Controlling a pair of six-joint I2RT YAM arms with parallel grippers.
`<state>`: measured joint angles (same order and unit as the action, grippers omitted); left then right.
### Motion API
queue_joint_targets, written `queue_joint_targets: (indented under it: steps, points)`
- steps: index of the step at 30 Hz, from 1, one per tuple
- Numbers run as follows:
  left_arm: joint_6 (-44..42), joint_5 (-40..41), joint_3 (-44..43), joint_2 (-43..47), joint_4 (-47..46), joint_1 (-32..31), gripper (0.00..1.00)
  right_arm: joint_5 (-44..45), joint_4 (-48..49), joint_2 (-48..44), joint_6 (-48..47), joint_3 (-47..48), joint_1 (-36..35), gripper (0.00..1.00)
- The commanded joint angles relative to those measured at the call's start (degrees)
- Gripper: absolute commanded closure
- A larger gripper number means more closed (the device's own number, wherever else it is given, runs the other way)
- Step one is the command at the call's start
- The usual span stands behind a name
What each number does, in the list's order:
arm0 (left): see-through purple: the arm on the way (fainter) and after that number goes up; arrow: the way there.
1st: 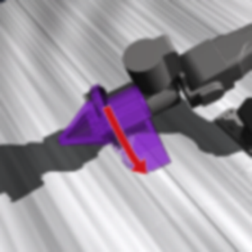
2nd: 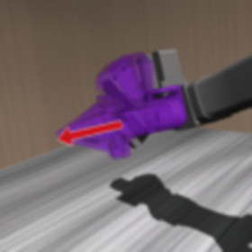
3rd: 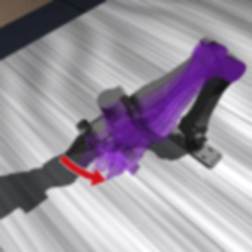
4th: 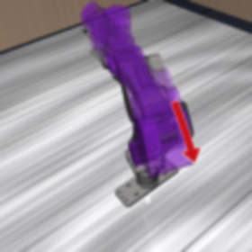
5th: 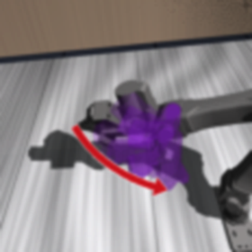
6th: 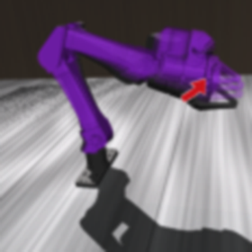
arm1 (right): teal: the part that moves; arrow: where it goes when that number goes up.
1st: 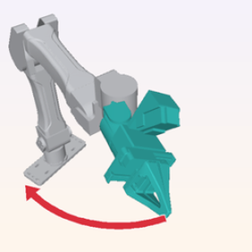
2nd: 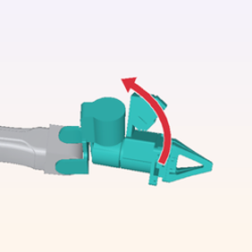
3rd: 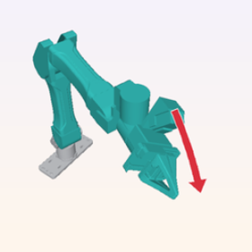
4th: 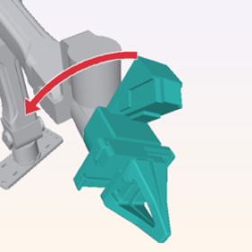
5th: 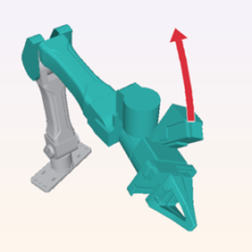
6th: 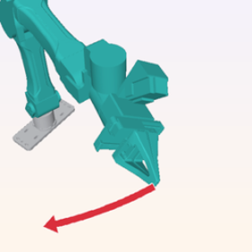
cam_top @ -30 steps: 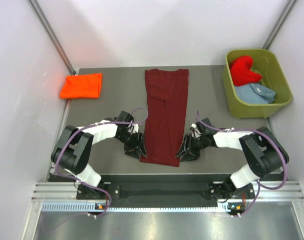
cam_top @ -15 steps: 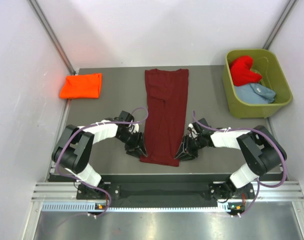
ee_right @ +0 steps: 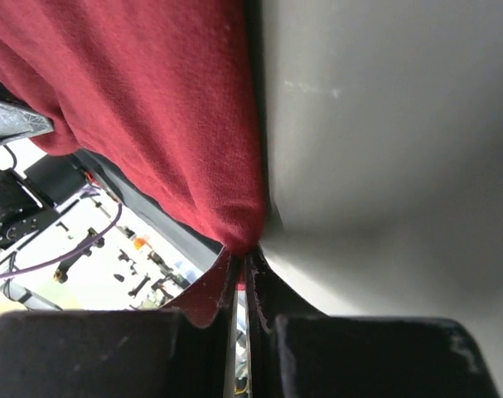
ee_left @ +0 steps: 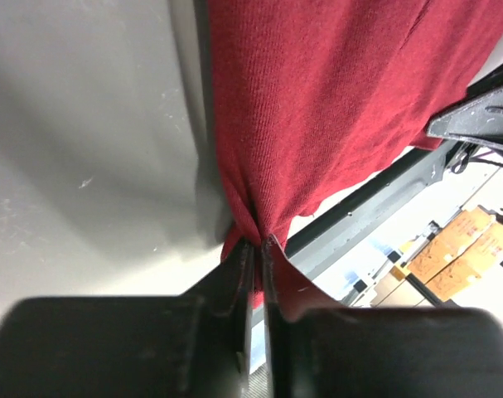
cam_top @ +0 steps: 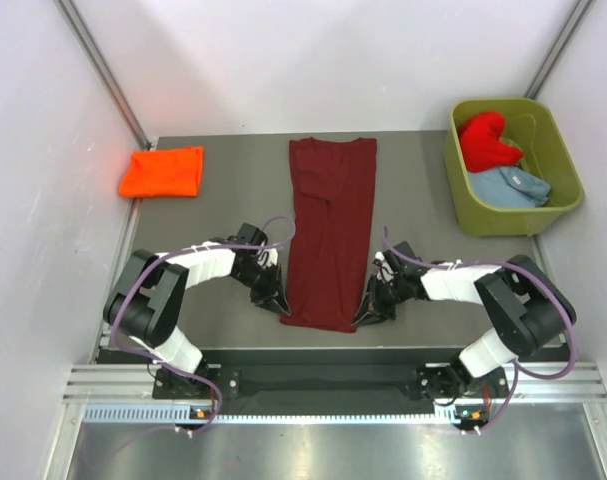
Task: Fold and stack the t-shirts
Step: Fold the tshirt
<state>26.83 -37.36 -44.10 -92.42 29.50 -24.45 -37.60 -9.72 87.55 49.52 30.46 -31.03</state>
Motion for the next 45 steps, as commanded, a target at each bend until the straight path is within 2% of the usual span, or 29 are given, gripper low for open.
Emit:
queue_joint_targets:
  steps: [1,2,7,14,20,24,30,34,45]
  points:
    - [0.07,-2.1,0.85,1.01,-1.64,0.1,0.96,0.25,2.86,-1.15,-0.39,2.06,-1.14,1.0]
    - [0.07,-1.92,0.94,1.28,-1.63,0.1,1.0,0.25,2.95,-1.5,-0.91,2.32,-1.14,1.0]
    - [-2.29,-2.89,-0.8,3.21,0.64,0.1,1.0,1.57,-0.56,-5.27,-6.25,4.43,-0.35,1.0]
    - [-6.87,-1.66,-6.7,6.55,6.97,-0.34,1.0,4.64,-11.98,-14.06,-16.11,10.66,2.11,1.0]
    - [-11.09,0.62,-13.29,7.78,10.84,-0.34,1.0,6.93,-16.73,-16.26,-20.24,15.15,5.7,1.0]
    - [-12.76,1.77,-19.51,5.24,11.37,-0.34,1.0,7.46,-16.65,-16.27,-20.95,17.09,8.61,1.0]
    - [-15.58,3.97,-30.5,-2.04,12.6,-0.25,1.0,7.46,-14.99,-13.55,-21.04,19.72,13.0,1.0]
    - [-16.54,4.84,-36.57,-7.94,12.52,0.71,1.0,6.67,-10.25,-9.69,-19.99,22.45,15.72,1.0]
    - [-18.48,5.72,-55.46,-24.81,12.78,5.46,1.0,6.76,-6.63,6.84,-22.71,36.15,18.98,1.0]
